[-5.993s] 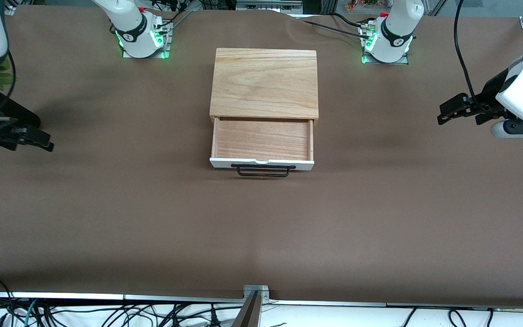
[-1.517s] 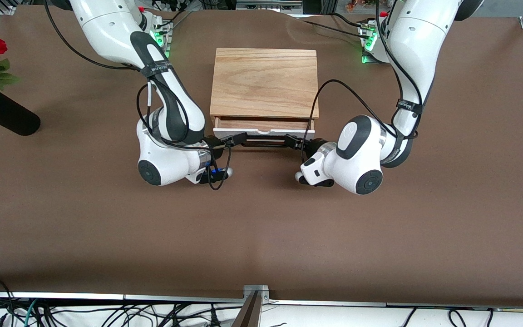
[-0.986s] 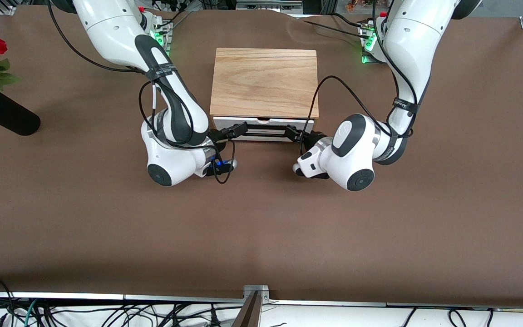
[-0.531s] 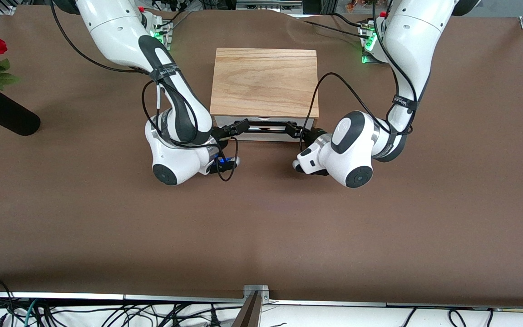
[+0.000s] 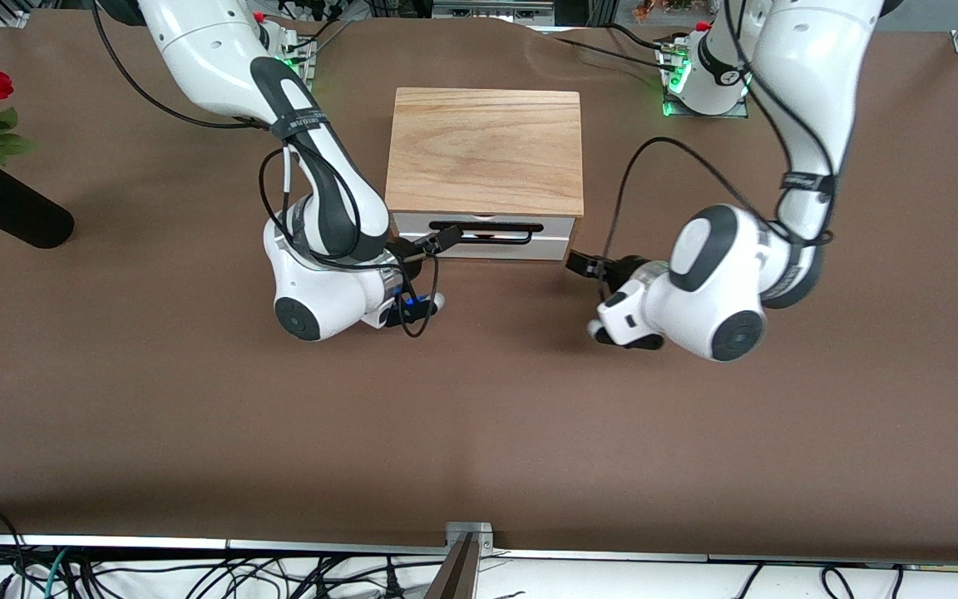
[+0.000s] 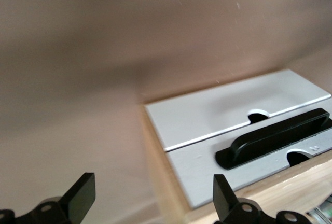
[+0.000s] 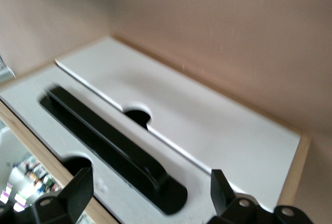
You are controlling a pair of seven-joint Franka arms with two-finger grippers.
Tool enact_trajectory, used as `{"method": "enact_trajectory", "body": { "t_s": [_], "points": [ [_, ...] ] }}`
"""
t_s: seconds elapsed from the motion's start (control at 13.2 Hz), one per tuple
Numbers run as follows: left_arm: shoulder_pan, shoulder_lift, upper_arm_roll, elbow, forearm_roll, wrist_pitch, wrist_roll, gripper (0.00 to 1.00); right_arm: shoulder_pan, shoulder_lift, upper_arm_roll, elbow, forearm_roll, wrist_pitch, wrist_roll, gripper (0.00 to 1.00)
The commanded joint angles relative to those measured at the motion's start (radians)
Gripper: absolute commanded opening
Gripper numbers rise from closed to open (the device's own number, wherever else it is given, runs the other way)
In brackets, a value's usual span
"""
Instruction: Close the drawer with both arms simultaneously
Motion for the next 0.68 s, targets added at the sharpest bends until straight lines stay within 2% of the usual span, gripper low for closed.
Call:
{"method": "enact_trajectory", "body": {
  "t_s": [0.0, 0.15, 0.23, 0.46, 0.61],
  "points": [
    [0.002, -0.096, -0.006, 0.004, 0.162, -0.016, 0.014, 1.0, -0.036, 0.031, -0.003, 0.083, -0.011, 0.062, -0.004, 1.0],
    [0.005, -0.165, -0.004, 0.006, 0.267, -0.018, 0.065, 1.0, -0.043, 0.025, -0.041, 0.112, -0.043, 0.123, -0.005, 1.0],
    [0.014, -0.205, -0.004, 0.006, 0.313, -0.018, 0.107, 1.0, -0.043, 0.024, -0.072, 0.141, -0.094, 0.124, -0.008, 1.0],
    [0.049, -0.306, -0.006, 0.021, 0.457, -0.073, 0.116, 1.0, -0.06, 0.015, -0.136, 0.2, -0.308, 0.081, -0.019, 1.0],
    [0.122, -0.384, -0.004, 0.035, 0.468, -0.168, 0.107, 1.0, -0.06, -0.019, -0.189, 0.204, -0.44, 0.047, -0.022, 1.0]
  ]
}}
